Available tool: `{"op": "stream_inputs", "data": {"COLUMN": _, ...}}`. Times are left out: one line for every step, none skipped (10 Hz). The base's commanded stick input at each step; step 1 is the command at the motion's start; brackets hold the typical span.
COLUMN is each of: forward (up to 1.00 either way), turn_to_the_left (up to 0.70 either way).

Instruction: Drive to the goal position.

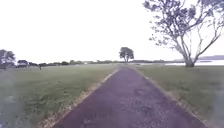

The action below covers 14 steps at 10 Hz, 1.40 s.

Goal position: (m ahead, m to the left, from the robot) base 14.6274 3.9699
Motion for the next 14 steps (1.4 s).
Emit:
{"op": "stream_inputs", "data": {"forward": 0.7, "turn_to_the_left": 0.0}}
{"op": "stream_inputs", "data": {"forward": 0.7, "turn_to_the_left": 0.0}}
{"op": "stream_inputs", "data": {"forward": 0.7, "turn_to_the_left": 0.0}}
{"op": "stream_inputs", "data": {"forward": 0.7, "turn_to_the_left": 0.0}}
{"op": "stream_inputs", "data": {"forward": 0.7, "turn_to_the_left": 0.0}}
{"op": "stream_inputs", "data": {"forward": 0.7, "turn_to_the_left": 0.0}}
{"op": "stream_inputs", "data": {"forward": 0.7, "turn_to_the_left": 0.0}}
{"op": "stream_inputs", "data": {"forward": 0.7, "turn_to_the_left": 0.0}}
{"op": "stream_inputs", "data": {"forward": 0.7, "turn_to_the_left": -0.1}}
{"op": "stream_inputs", "data": {"forward": 0.7, "turn_to_the_left": -0.12}}
{"op": "stream_inputs", "data": {"forward": 0.7, "turn_to_the_left": -0.14}}
{"op": "stream_inputs", "data": {"forward": 0.7, "turn_to_the_left": -0.14}}
{"op": "stream_inputs", "data": {"forward": 0.7, "turn_to_the_left": -0.14}}
{"op": "stream_inputs", "data": {"forward": 0.7, "turn_to_the_left": -0.14}}
